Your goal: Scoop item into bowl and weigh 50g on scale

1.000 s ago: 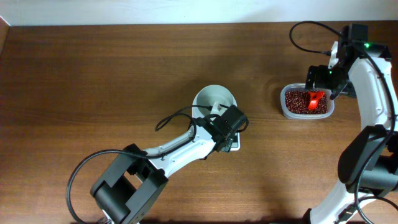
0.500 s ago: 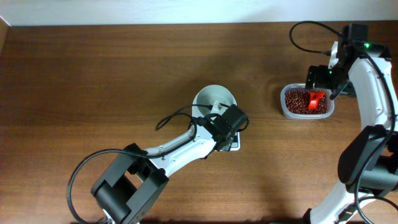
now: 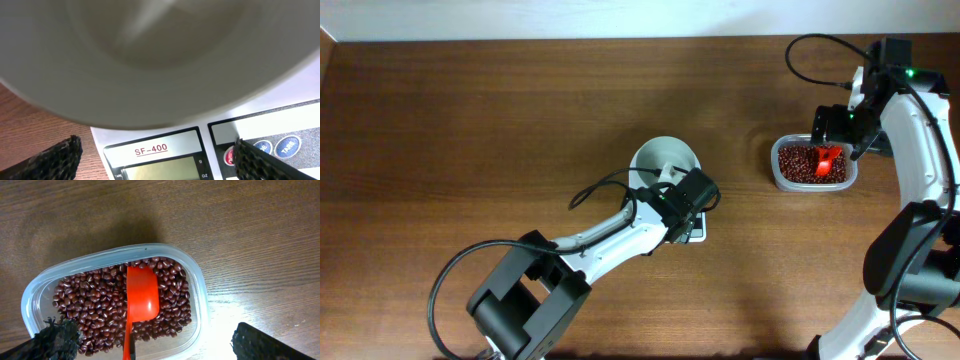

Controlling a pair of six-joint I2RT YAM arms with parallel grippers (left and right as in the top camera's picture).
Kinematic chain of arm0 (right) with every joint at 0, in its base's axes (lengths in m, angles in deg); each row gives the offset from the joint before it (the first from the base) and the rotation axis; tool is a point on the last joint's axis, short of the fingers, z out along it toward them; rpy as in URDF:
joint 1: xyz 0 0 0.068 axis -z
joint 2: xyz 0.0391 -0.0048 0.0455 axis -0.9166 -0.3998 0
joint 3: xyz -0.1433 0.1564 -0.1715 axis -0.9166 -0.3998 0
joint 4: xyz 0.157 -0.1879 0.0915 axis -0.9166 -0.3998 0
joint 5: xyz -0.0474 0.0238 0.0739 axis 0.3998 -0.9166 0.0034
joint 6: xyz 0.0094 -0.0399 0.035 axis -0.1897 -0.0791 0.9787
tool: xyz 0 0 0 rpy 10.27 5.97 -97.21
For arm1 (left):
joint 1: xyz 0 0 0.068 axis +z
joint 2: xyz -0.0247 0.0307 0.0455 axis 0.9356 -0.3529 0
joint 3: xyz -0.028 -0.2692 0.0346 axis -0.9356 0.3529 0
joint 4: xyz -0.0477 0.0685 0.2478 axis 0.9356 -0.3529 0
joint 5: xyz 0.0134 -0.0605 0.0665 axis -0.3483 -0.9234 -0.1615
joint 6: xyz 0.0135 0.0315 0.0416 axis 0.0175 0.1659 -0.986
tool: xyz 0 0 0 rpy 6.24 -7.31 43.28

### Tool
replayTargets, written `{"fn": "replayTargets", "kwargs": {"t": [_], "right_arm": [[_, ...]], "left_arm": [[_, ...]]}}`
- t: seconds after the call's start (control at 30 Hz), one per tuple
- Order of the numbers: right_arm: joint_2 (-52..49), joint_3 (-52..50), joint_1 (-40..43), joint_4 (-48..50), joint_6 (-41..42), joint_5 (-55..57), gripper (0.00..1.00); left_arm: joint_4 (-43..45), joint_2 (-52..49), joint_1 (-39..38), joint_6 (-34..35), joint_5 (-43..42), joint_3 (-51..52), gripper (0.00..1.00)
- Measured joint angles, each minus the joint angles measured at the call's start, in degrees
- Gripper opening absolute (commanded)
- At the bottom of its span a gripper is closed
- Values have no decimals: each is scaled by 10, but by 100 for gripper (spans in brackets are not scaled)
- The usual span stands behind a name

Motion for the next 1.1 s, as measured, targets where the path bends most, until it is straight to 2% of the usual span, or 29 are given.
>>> {"fn": "replayTargets", "kwargs": {"t": [0.37,0.67,0.73,0.87,1.0,1.1], "right_arm": [[0,0,0,0,0,0,99],[0,0,0,0,0,0,99],[0,0,0,0,0,0,99],[0,0,0,0,0,0,99],[0,0,0,0,0,0,99],[0,0,0,0,0,0,99]], "left_arm": [[-2,-10,0,-17,0,-10,99],[-40,-20,0,-19,-4,-40,99],[-57,-1,0,-21,-16,-41,99],[-87,99,4,-21,-64,-62,99],[-94,172,60,-21,-102,-68,99],[-87,180,150,-21,-109,-68,99]]}}
